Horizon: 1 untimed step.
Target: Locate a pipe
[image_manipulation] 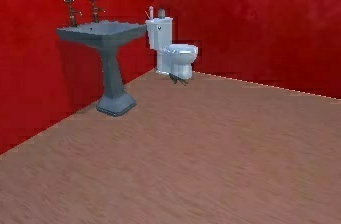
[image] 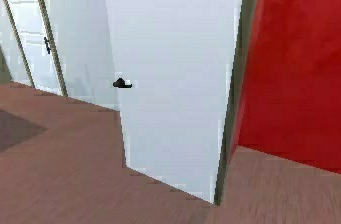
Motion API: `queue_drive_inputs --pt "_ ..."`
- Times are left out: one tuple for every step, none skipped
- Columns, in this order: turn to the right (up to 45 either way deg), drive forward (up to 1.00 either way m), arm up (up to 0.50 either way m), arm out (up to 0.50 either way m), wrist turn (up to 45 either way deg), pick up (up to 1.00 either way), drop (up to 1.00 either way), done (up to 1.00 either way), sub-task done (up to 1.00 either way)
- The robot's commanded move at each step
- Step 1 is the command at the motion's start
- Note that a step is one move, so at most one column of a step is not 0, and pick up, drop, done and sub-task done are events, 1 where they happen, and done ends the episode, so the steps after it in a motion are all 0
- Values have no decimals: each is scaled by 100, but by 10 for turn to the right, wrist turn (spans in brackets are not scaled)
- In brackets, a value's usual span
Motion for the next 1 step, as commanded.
queue_drive_inputs --pt "0 30 0 0 0 0 0 0 0"
